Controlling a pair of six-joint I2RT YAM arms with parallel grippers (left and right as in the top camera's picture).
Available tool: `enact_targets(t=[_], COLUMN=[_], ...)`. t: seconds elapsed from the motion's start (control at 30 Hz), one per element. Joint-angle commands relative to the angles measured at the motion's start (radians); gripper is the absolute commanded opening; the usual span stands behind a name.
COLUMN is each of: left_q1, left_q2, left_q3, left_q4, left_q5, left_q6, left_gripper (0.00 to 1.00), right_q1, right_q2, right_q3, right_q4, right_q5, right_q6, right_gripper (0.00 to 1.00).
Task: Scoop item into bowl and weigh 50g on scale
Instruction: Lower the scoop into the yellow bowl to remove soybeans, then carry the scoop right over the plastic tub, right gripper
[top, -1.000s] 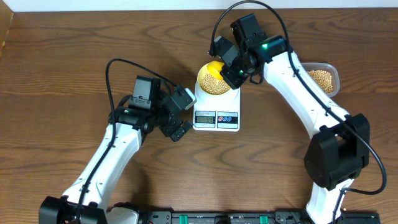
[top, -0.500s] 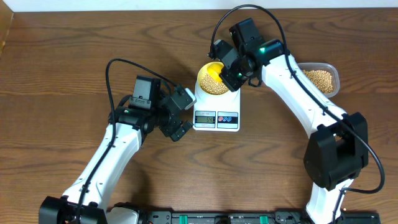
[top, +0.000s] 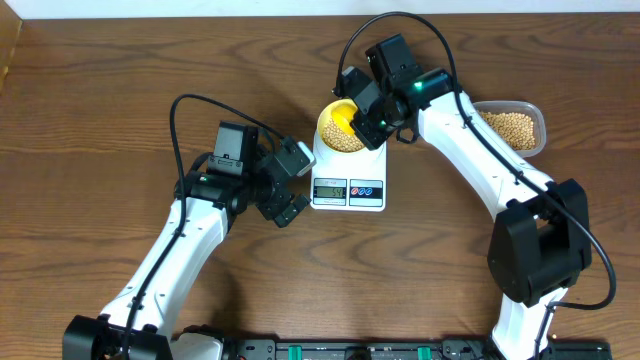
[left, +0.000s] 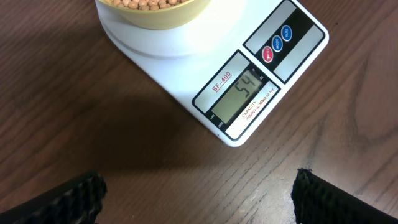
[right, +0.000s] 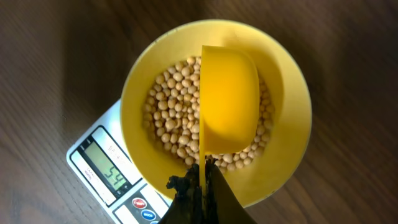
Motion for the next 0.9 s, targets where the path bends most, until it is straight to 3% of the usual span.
enact_targets(t=[0.0,0.87], left_q1=[0.005,0.005], left_q2=[-0.013,-0.013], left_q3=[0.001,0.001], left_q4=[0.0,0.0], left_q5=[0.013,0.013], left_q6=[0.014,0.014], left_gripper=[0.98,0.97], right_q1=[0.008,0.064], right_q2=[-0.007,-0.007], right_q3=[-0.013,-0.037], right_q4=[0.004,0.006], right_q5=[0.0,-0.012], right_q6=[0.033,0.074], right_gripper=[0.01,0.01])
